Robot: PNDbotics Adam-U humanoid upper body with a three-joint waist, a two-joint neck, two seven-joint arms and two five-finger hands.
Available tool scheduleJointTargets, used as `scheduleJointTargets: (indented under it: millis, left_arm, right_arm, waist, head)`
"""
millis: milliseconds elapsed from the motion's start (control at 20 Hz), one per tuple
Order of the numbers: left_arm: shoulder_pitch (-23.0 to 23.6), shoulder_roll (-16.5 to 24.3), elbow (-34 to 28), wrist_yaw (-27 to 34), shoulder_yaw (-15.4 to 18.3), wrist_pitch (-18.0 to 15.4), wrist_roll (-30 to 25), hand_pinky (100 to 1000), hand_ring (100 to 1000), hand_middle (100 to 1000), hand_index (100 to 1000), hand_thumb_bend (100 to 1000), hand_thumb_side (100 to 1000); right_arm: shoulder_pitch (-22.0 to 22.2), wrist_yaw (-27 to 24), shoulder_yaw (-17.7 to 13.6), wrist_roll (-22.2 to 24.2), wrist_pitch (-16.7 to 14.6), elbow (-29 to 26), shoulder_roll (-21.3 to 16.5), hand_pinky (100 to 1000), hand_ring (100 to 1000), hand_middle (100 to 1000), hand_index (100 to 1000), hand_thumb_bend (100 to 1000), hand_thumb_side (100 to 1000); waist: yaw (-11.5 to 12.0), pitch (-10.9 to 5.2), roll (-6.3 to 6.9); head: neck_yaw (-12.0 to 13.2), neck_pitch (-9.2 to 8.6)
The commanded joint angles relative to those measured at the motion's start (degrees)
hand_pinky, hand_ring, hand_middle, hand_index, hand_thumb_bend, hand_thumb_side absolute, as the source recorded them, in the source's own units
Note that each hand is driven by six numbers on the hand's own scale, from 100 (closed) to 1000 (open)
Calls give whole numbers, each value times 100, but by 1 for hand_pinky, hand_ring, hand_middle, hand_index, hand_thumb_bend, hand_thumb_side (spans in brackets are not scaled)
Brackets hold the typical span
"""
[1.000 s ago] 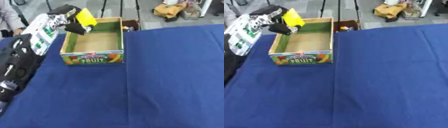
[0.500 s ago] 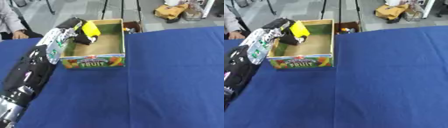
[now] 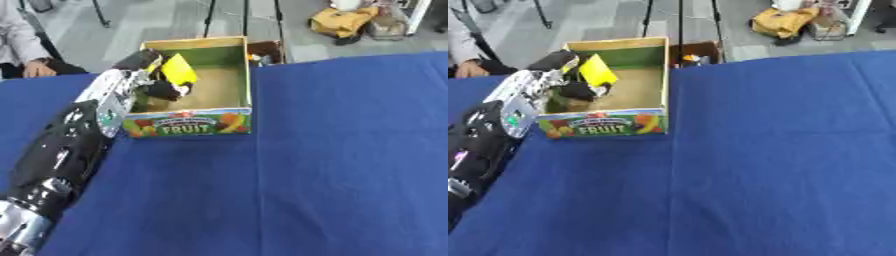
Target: Pick up objects on the table and place them in the box.
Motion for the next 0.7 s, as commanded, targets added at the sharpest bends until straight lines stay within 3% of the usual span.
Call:
scheduleJointTargets:
  millis: [50,150,300,450,700]
  left_arm:
    - [-77,91,-21,-78,64,-50,-50,545,587,610,758,100,558]
    - [-73,88,-6,-104,64,-79,-110,584,637,672,819,102,566]
    - [-70,86,-5,-109,69,-131,-217,630,724,758,888,195,585]
    - [-66,97,-21,-124,71,-185,-323,677,786,829,991,334,612]
    - [-43,117,-42,-235,79,-222,-419,727,847,893,1000,566,668]
  right_arm:
    - [-96,-60,-25,-9,9,-85,-108,742,853,637,857,100,1000]
    - [-93,-57,-28,-12,15,-85,-107,742,853,637,854,100,1000]
    - [-87,-54,-29,-19,23,-85,-102,741,853,636,855,100,1000]
    - [-78,-50,-32,-24,31,-85,-99,742,853,636,855,100,1000]
    - [-73,-45,-29,-26,34,-85,-82,742,853,637,855,100,1000]
  waist:
    - [-11,-134,-26]
    - [-14,-138,-29]
    - [-11,-145,-28]
    - [-10,-157,-26]
    - [-21,-180,-24]
  head:
    - [19,-72]
    - [14,-72]
    - [14,-69]
    - [11,-71]
    - [11,-88]
